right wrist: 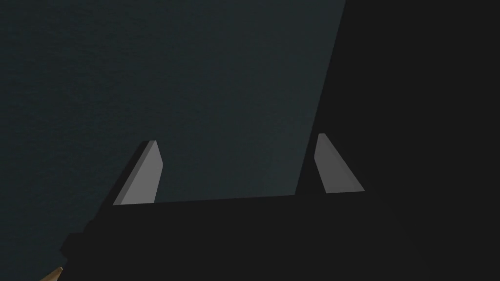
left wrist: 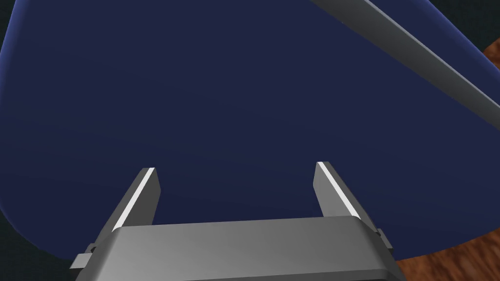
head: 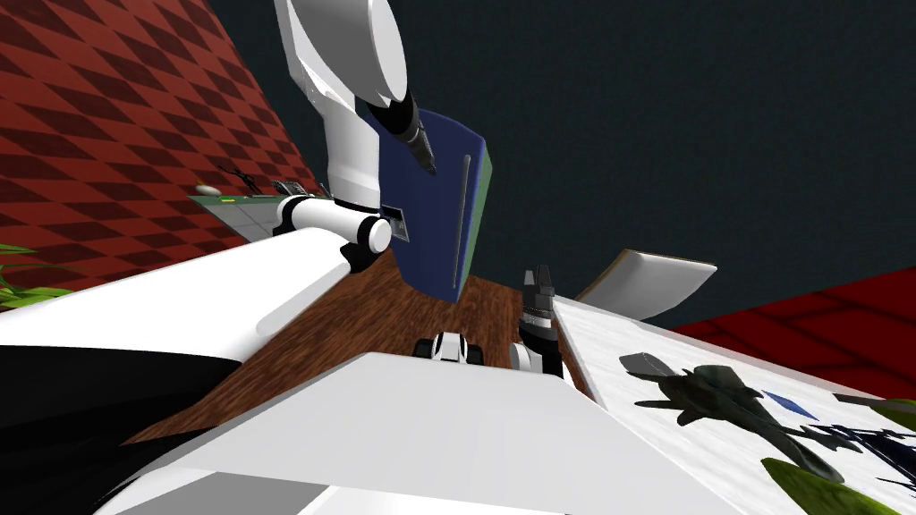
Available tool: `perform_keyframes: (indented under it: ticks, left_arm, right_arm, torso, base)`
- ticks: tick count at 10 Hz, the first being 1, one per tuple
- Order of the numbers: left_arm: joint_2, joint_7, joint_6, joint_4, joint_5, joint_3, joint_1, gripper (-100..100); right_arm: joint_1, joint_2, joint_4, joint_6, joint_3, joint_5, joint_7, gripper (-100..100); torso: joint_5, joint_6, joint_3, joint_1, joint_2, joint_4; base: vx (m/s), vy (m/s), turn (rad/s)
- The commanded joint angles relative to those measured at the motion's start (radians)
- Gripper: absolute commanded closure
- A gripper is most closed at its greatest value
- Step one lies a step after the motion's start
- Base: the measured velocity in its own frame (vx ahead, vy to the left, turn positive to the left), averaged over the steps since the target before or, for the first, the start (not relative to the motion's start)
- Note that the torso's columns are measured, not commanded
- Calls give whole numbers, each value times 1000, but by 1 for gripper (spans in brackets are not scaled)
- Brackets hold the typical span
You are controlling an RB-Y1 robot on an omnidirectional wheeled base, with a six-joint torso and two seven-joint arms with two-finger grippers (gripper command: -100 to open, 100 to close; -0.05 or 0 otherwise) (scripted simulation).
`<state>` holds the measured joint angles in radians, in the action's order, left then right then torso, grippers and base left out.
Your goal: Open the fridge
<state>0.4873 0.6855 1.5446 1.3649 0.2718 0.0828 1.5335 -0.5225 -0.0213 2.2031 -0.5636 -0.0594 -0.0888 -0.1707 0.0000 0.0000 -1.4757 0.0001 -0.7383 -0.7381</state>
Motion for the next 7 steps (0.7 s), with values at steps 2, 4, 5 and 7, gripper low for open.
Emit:
perform_keyframes:
  ticks: [2,4,5,7]
  left_arm:
    - [26,22,49,-20,-24,2,36,-100]
    - [41,35,80,-27,-37,3,55,-100]
    - [50,43,97,-32,-45,4,66,-100]
    - [62,54,123,-39,-57,5,82,-100]
  right_arm:
    - [0,0,0,0,0,0,0,0]
    - [0,0,0,0,0,0,0,0]
    - [0,0,0,0,0,0,0,0]
    - [0,0,0,0,0,0,0,0]
  torso:
    - [0,0,-1,0,1,0]
    - [0,0,-1,0,2,0]
    - [1,0,-1,2,1,1]
    - [0,0,0,0,0,0]
  base:
    - [135,-201,12]
    - [166,-184,12]
    - [175,-204,11]
    - [154,-184,15]
